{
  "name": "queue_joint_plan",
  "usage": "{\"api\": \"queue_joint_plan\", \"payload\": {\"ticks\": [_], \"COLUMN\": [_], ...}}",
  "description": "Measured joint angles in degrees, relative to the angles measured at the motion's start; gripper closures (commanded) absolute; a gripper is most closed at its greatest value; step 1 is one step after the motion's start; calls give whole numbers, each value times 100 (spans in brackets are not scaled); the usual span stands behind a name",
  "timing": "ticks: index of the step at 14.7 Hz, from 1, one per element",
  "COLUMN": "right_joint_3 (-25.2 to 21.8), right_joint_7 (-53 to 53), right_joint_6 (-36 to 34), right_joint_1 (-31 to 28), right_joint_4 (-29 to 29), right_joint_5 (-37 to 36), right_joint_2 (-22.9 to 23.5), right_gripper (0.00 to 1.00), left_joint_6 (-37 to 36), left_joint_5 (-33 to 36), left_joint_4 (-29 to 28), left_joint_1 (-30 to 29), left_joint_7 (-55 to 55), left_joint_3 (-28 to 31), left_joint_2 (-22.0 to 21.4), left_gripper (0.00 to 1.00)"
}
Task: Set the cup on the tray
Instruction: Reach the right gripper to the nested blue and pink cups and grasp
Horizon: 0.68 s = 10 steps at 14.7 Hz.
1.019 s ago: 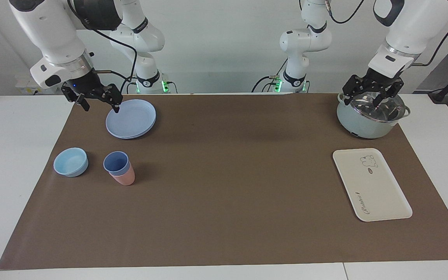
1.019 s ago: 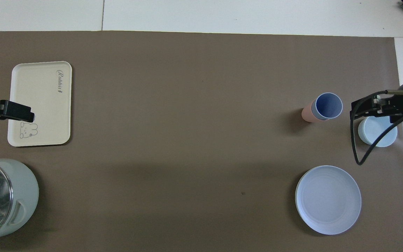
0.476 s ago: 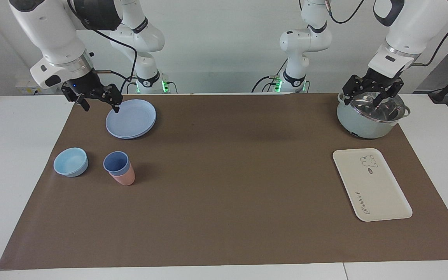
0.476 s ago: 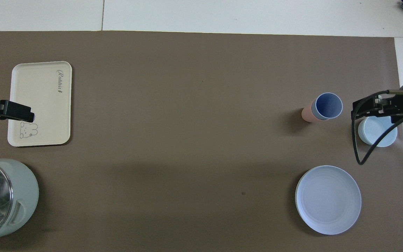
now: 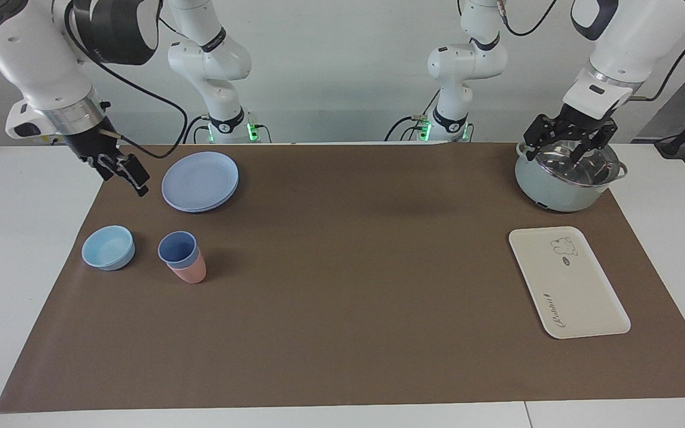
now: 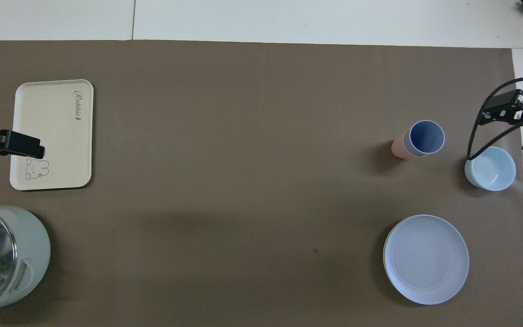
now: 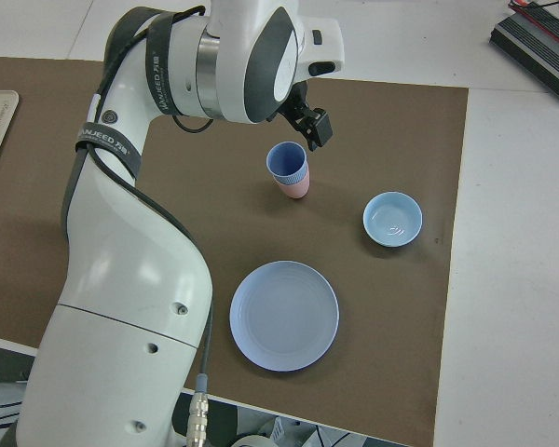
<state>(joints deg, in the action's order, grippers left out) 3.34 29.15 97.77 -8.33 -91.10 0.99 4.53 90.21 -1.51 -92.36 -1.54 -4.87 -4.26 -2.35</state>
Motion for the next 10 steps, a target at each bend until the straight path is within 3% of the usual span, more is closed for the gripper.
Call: {"api": "queue_joint_plan", "payload": {"ticks": [10], "right_joint_3": [-16], "right_joint_7": [1738], "right_joint_6": [1021], "right_joint_1": [-501], "right_joint_4": [381], "right_joint_5": [896], "right_joint_2": [1756], "right_gripper": [0], "left_joint_6": [0], "left_joint_5": [0], "left_joint_4": [0], "left_joint_1": [0], "left_joint_7": [0], "left_joint_3": [0], "left_joint_2": [0], "left_gripper": [0]}}
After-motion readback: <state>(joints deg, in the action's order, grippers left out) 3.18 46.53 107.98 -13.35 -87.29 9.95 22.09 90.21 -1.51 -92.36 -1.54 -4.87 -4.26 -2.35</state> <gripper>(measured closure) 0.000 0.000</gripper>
